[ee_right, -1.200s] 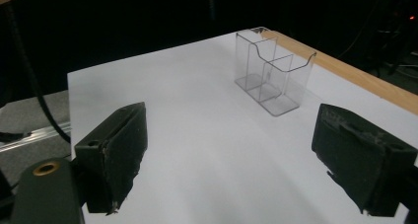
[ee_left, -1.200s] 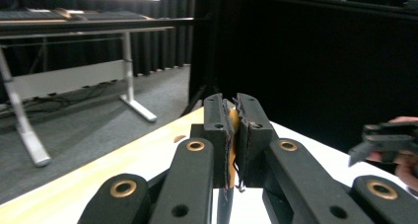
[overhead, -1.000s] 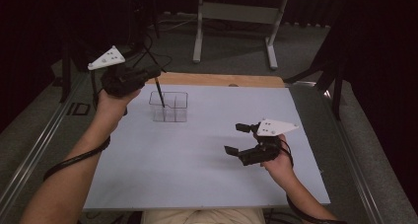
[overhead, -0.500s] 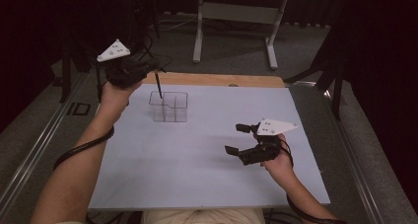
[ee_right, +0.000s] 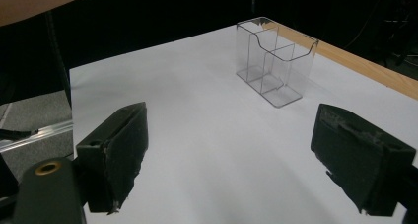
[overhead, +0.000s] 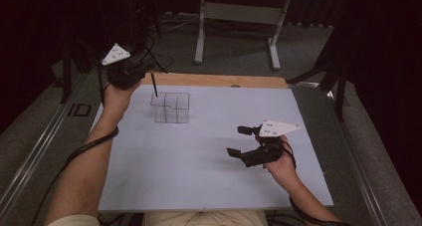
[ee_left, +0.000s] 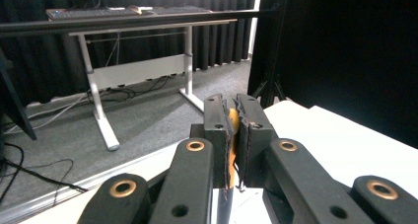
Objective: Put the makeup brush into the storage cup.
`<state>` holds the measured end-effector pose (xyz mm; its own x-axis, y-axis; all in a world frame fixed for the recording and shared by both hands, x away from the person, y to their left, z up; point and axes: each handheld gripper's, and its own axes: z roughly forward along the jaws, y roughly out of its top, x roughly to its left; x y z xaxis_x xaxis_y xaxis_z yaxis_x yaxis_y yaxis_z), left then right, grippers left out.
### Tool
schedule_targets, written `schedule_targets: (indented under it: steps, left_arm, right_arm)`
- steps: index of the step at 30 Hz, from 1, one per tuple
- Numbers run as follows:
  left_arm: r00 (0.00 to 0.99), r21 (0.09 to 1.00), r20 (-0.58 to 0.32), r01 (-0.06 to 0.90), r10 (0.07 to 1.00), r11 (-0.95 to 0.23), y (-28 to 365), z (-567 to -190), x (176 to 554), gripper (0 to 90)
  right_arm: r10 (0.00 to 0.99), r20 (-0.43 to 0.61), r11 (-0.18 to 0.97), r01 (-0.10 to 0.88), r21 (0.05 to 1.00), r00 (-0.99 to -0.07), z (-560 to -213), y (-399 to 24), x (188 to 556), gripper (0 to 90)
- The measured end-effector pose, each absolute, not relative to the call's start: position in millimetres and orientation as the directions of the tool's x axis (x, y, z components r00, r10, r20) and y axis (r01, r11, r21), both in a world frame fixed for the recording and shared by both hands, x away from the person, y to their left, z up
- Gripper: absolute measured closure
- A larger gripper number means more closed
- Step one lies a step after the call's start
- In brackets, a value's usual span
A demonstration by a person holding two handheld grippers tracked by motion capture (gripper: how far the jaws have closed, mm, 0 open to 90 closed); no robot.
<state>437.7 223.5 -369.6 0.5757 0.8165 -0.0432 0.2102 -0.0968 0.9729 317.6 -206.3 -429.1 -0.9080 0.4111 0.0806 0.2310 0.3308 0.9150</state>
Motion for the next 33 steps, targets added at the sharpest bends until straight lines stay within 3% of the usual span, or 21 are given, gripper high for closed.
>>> schedule_targets:
  steps: [8,11,19,29,31,33]
  left_arm:
    - [0.556,0.963,-0.063,0.251,0.829,-0.095,222,-384,444,83.7]
    - [0.528,0.96,-0.077,0.268,0.845,-0.08,221,-384,443,61.8]
    - [0.515,0.954,-0.092,0.291,0.852,-0.073,217,-384,439,34.8]
    - [0.523,0.947,-0.138,0.319,0.841,-0.043,214,-381,425,13.8]
    - [0.559,0.946,-0.149,0.321,0.816,-0.047,216,-381,422,4.1]
    - [0.571,0.943,-0.155,0.328,0.806,-0.051,217,-381,419,1.9]
  right_arm:
    - [0.411,0.078,0.333,0.229,0.915,-0.908,-429,-206,318,14.5]
    - [0.415,0.078,0.331,0.23,0.915,-0.906,-429,-207,318,14.5]
    - [0.419,0.071,0.331,0.225,0.916,-0.905,-429,-208,318,14.4]
    - [0.421,0.074,0.327,0.228,0.917,-0.904,-428,-209,318,14.3]
    - [0.424,0.071,0.328,0.227,0.917,-0.903,-428,-209,319,14.3]
    - [0.424,0.071,0.328,0.227,0.917,-0.903,-428,-209,319,14.3]
